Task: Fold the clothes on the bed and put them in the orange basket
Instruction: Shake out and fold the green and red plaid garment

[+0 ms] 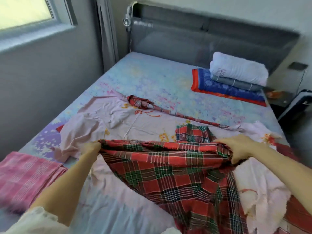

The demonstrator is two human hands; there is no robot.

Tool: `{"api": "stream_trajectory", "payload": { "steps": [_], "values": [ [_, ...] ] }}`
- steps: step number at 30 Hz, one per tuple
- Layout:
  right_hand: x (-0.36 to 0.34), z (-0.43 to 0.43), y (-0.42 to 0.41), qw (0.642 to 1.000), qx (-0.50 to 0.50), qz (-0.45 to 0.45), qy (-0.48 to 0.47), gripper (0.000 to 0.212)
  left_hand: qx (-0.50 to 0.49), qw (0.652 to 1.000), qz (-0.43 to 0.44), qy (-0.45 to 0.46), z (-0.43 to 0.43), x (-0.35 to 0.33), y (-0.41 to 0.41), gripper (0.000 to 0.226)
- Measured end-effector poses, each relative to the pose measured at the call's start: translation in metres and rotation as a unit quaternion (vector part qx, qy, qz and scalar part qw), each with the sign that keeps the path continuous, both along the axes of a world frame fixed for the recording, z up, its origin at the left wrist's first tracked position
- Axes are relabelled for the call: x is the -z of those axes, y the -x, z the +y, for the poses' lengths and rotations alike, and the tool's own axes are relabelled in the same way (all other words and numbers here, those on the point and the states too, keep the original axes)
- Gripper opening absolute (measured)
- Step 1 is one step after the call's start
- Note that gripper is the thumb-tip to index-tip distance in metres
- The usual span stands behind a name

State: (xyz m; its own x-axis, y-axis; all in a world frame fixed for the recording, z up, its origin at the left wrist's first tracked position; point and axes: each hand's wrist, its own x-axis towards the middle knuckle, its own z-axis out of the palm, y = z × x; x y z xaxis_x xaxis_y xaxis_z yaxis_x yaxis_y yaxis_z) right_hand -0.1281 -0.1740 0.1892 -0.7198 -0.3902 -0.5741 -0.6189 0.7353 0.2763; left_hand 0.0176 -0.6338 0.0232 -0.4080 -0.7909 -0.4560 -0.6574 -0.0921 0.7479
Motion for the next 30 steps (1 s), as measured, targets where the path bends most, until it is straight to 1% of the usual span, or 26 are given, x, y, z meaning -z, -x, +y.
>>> {"api": "stream_trajectory", "payload": {
  "steps": [1,2,4,5,6,7,9,10,11,13,14,15,16,17,18,19,20,21,23,25,26,27,28,29,30],
  "values": [
    [-0.021,0.015,-0.006,0.999,0.014,0.038,0.031,0.083,-0.014,0.999,0.032,0.010,-0.001,-0.027,0.011,0.011],
    [-0.037,0.026,-0.009,0.995,0.034,0.069,0.063,0.076,-0.013,0.999,0.041,0.020,0.000,-0.054,0.018,0.011],
    [-0.068,0.048,-0.009,0.977,0.070,0.146,0.141,0.065,-0.001,0.996,0.077,0.037,0.006,-0.108,0.032,0.019],
    [-0.098,0.061,-0.011,0.958,0.088,0.195,0.190,0.060,0.012,0.993,0.105,0.061,0.010,-0.147,0.041,0.018],
    [-0.112,0.067,-0.008,0.940,0.103,0.221,0.237,0.055,0.017,0.992,0.108,0.066,0.014,-0.166,0.044,0.013],
    [-0.139,0.075,-0.006,0.914,0.118,0.259,0.288,0.051,0.018,0.988,0.137,0.075,0.018,-0.200,0.052,0.010],
    [-0.196,0.086,-0.007,0.855,0.133,0.341,0.369,0.045,0.018,0.970,0.221,0.104,0.024,-0.262,0.066,0.019],
    [-0.221,0.088,-0.008,0.818,0.133,0.394,0.397,0.042,0.021,0.956,0.263,0.129,0.027,-0.290,0.072,0.019],
    [-0.253,0.095,-0.015,0.767,0.134,0.463,0.424,0.040,0.031,0.937,0.304,0.168,0.036,-0.331,0.077,0.020],
    [-0.290,0.099,-0.031,0.657,0.133,0.570,0.474,0.037,0.011,0.900,0.364,0.238,0.048,-0.386,0.077,0.024],
    [-0.301,0.104,-0.039,0.616,0.133,0.605,0.487,0.036,-0.007,0.883,0.392,0.257,0.056,-0.410,0.075,0.026],
    [-0.302,0.106,-0.043,0.605,0.136,0.612,0.490,0.034,-0.021,0.872,0.397,0.284,0.059,-0.420,0.071,0.026],
    [-0.301,0.108,-0.047,0.618,0.149,0.601,0.485,0.031,-0.025,0.868,0.384,0.314,0.063,-0.425,0.067,0.024],
    [-0.294,0.114,-0.049,0.649,0.162,0.573,0.474,0.029,-0.006,0.869,0.360,0.340,0.067,-0.424,0.061,0.022],
    [-0.285,0.121,-0.051,0.685,0.175,0.540,0.456,0.028,0.035,0.877,0.319,0.357,0.069,-0.415,0.057,0.021],
    [-0.273,0.127,-0.054,0.712,0.182,0.517,0.439,0.027,0.084,0.883,0.272,0.374,0.069,-0.403,0.052,0.019],
    [-0.261,0.133,-0.059,0.730,0.188,0.507,0.419,0.026,0.135,0.891,0.220,0.374,0.070,-0.386,0.045,0.017],
    [-0.249,0.138,-0.064,0.740,0.192,0.506,0.399,0.026,0.179,0.893,0.172,0.376,0.071,-0.369,0.038,0.015],
    [-0.222,0.142,-0.074,0.749,0.198,0.512,0.371,0.028,0.240,0.886,0.102,0.382,0.078,-0.333,0.019,0.013],
    [-0.196,0.137,-0.084,0.755,0.198,0.508,0.364,0.030,0.262,0.888,0.046,0.375,0.087,-0.294,0.001,0.017],
    [-0.186,0.134,-0.088,0.759,0.199,0.504,0.361,0.029,0.271,0.895,0.026,0.354,0.091,-0.275,-0.004,0.018],
    [-0.176,0.131,-0.091,0.762,0.200,0.501,0.358,0.028,0.274,0.910,0.016,0.311,0.095,-0.256,-0.012,0.017],
    [-0.166,0.128,-0.093,0.764,0.205,0.498,0.354,0.027,0.271,0.930,0.013,0.248,0.098,-0.239,-0.019,0.016],
    [-0.157,0.126,-0.095,0.766,0.208,0.497,0.351,0.027,0.257,0.951,0.029,0.166,0.099,-0.223,-0.025,0.017],
    [-0.145,0.123,-0.099,0.769,0.215,0.490,0.350,0.026,0.230,0.971,0.055,0.040,0.102,-0.206,-0.036,0.020]
  ]
}}
